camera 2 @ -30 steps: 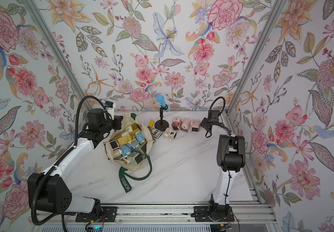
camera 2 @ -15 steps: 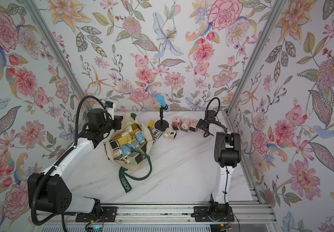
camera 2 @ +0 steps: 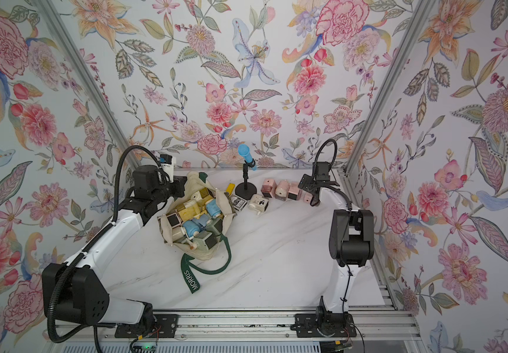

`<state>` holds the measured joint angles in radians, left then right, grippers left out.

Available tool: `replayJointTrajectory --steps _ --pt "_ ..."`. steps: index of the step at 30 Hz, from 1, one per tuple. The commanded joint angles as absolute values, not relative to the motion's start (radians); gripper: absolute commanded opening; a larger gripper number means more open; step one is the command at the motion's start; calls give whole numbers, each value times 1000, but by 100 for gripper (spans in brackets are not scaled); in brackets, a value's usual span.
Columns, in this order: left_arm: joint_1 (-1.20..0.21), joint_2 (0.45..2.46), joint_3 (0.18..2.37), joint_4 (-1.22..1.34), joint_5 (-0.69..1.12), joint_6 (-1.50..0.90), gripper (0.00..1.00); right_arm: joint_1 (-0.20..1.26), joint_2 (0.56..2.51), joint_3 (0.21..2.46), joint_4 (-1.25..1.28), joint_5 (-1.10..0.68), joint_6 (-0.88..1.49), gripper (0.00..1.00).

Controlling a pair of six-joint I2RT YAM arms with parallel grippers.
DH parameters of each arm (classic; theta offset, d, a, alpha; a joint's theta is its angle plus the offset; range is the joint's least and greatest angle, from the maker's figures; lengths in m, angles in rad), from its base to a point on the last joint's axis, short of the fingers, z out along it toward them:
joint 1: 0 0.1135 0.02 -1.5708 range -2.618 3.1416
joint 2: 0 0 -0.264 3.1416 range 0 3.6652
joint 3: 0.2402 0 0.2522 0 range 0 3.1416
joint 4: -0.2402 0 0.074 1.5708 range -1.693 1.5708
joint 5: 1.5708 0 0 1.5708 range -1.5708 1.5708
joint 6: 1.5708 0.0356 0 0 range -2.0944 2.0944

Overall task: Take out the pencil sharpeners from the tote bags
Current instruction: Place the pencil sharpener at the center of the board, then pick up the pencil sharpener from the canvas bag.

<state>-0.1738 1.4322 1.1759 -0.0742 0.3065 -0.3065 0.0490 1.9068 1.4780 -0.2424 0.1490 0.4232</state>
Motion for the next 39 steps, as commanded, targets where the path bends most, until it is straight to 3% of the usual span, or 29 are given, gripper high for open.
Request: replayJointTrajectory --steps 1,15,18,26,39 --pt "-172 1413 1194 -36 304 -301 0 124 1769 1426 -189 193 420 99" --pt "-171 1413 1194 -38 302 -302 0 732 1423 1300 -48 488 190 94" --pt "-171 1412 1192 -38 305 -302 0 843 1436 1325 -47 470 127 94" --pt "-174 1401 1187 -33 305 -304 0 1102 1660 1618 -358 355 -126 93" --pt "-172 1391 1183 -33 302 -301 0 1054 1832 1644 -478 36 -43 88"
